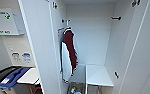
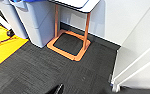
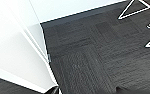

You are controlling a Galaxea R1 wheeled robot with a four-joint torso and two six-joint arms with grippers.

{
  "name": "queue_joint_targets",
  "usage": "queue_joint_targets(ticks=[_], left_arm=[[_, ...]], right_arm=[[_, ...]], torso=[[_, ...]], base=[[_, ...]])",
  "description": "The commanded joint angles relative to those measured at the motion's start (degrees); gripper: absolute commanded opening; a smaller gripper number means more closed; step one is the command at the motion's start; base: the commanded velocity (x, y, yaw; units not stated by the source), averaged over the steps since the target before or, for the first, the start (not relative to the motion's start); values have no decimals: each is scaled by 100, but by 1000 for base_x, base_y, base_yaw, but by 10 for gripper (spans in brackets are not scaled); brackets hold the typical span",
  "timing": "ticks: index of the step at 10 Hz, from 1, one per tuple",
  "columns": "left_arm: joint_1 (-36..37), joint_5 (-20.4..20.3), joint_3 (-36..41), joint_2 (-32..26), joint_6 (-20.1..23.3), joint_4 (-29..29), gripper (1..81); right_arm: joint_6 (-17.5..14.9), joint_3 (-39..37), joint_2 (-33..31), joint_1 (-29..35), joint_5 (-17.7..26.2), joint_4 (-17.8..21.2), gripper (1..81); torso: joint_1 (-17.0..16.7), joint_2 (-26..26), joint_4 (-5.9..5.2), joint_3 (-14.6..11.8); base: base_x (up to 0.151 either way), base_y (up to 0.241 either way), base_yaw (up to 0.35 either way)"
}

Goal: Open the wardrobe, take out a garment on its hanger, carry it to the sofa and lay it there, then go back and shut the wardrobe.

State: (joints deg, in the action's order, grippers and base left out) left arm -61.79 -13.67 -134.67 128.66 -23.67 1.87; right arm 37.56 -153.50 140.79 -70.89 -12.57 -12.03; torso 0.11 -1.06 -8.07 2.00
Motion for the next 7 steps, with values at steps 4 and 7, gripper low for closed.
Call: queue_joint_targets(ticks=[4, 7], left_arm=[[1472, 206, 687, -411, -1684, 68, 811], [1771, 426, 907, 117, -1799, 51, 811]], right_arm=[[2168, 463, -444, 1141, -97, 52, 811], [2449, 1069, -382, 1326, -185, 17, 811]], torso=[[0, 2, 0, 2], [2, 7, 0, 6]], base=[[0, 0, 0], [0, 0, 0]])
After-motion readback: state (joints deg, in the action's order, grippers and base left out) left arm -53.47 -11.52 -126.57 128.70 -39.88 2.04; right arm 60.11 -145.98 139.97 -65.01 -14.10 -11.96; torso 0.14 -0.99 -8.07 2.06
